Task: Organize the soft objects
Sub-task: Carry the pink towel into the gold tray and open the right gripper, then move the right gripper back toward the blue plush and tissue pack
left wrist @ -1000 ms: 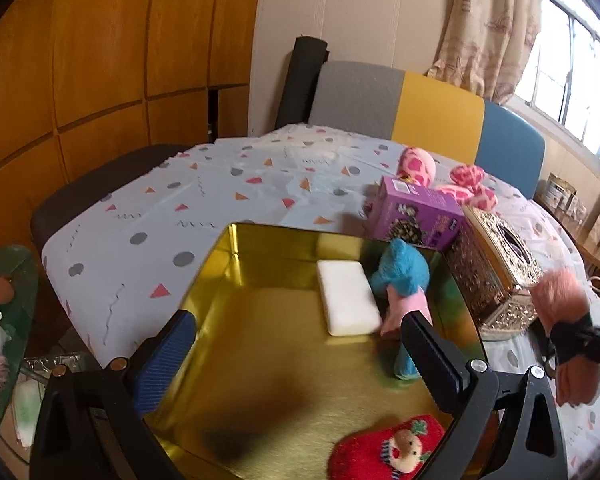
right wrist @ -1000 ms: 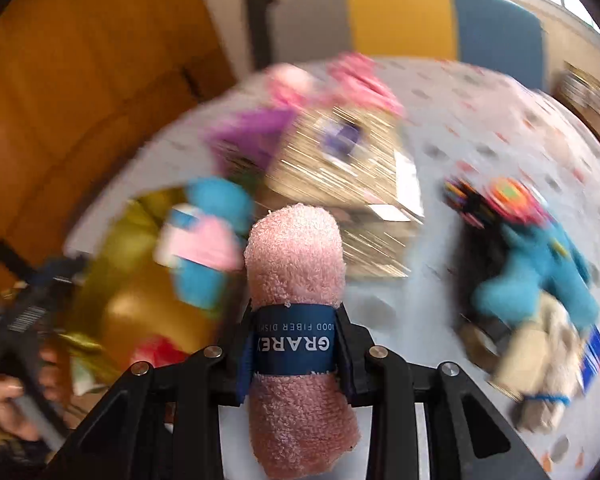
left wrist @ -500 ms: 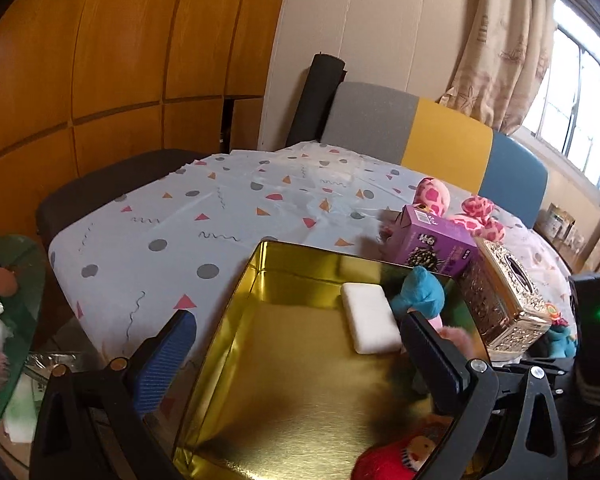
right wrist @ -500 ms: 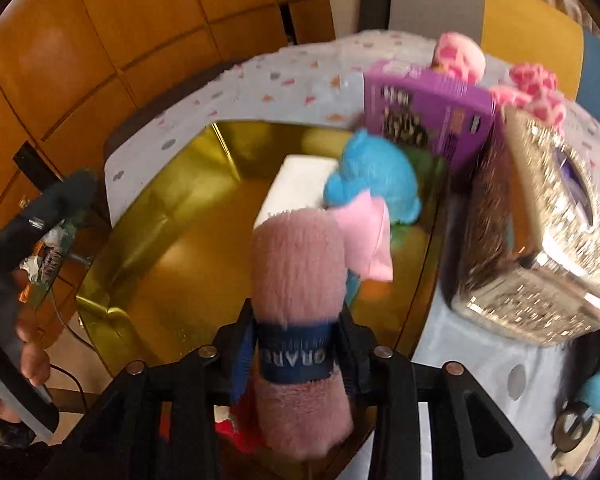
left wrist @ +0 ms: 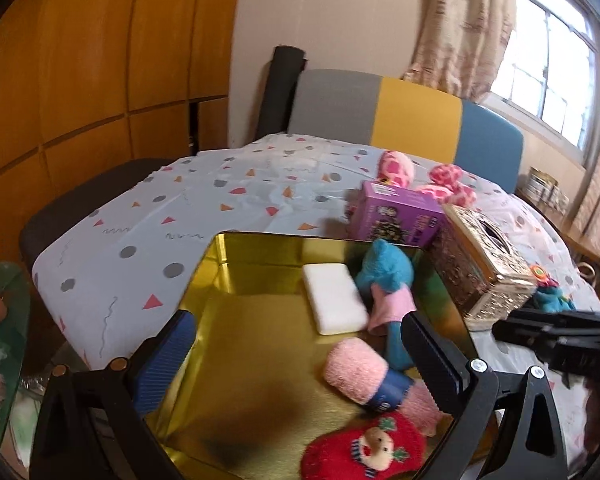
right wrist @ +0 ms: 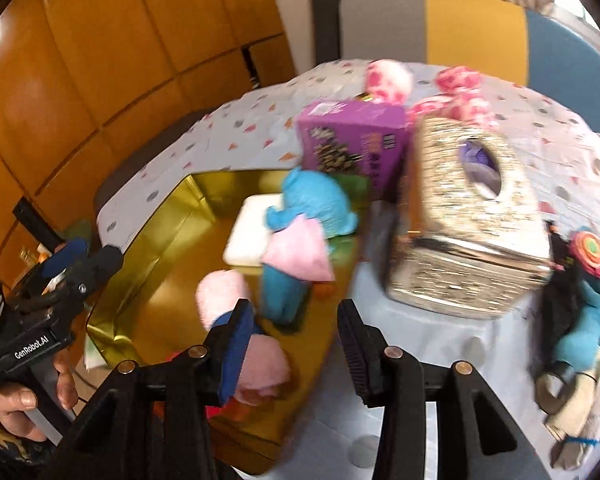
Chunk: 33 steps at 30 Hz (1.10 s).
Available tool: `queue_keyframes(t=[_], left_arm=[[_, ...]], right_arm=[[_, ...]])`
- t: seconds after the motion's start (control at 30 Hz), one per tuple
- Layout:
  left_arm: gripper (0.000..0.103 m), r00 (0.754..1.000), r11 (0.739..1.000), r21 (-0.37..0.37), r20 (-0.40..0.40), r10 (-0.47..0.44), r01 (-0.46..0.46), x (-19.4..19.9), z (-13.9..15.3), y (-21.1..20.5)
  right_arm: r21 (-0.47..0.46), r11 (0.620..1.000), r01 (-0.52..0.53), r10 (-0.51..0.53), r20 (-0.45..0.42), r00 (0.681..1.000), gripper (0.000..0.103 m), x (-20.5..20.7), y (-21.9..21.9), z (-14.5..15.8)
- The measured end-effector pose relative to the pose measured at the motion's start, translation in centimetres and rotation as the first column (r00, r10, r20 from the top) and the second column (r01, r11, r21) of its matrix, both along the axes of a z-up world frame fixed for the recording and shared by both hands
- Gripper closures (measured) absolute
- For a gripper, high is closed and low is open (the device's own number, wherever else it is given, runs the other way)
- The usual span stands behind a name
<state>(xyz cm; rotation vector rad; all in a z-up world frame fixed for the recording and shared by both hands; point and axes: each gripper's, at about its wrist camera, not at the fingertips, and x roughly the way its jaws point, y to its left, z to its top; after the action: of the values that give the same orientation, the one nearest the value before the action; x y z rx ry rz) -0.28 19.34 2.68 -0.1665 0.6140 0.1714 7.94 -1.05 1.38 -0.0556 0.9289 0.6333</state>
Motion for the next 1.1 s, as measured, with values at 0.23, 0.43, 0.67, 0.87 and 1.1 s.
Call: queue_keyframes(t=[0.23, 0.43, 0.67, 0.87, 1.1], left_arm=[[0.000, 0.997, 0.997, 0.029, -0.022, -0.071, 0.071, 0.4, 0.1, -2.6], [0.000, 0.993, 0.993, 0.036, -0.038, -0.114, 0.116, 0.5, 0.0, -4.5], [0.000, 0.987, 0.987, 0.028, -0.042, -0.158, 0.159, 0.6, -0.1, -6.2], [0.000, 0.981, 0.980, 0.052, -0.037, -0.189, 0.191, 0.8, 0.1, -7.7], [0.000, 0.960, 0.959, 0.059, -0.057, -0.273, 0.276, 1.8, 0.2, -10.9]], right_arm=[[0.000, 0.988, 0.157, -0.157, 0.031, 0.987, 0.059, 0.4, -6.4, 1.1], [0.005, 0.955, 0.296, -0.296, 0.037, 0.955, 0.059, 0.8, -11.9, 1.3], [-0.006, 0.896, 0.445, -0.444, 0.061, 0.894, 0.059, 1.0, -17.9, 1.3], [-0.008, 0.791, 0.612, -0.607, 0.113, 0.787, 0.059, 1.4, -24.3, 1.3], [0.070, 0.573, 0.817, -0.819, 0.003, 0.574, 0.059, 1.3, -31.4, -0.5]])
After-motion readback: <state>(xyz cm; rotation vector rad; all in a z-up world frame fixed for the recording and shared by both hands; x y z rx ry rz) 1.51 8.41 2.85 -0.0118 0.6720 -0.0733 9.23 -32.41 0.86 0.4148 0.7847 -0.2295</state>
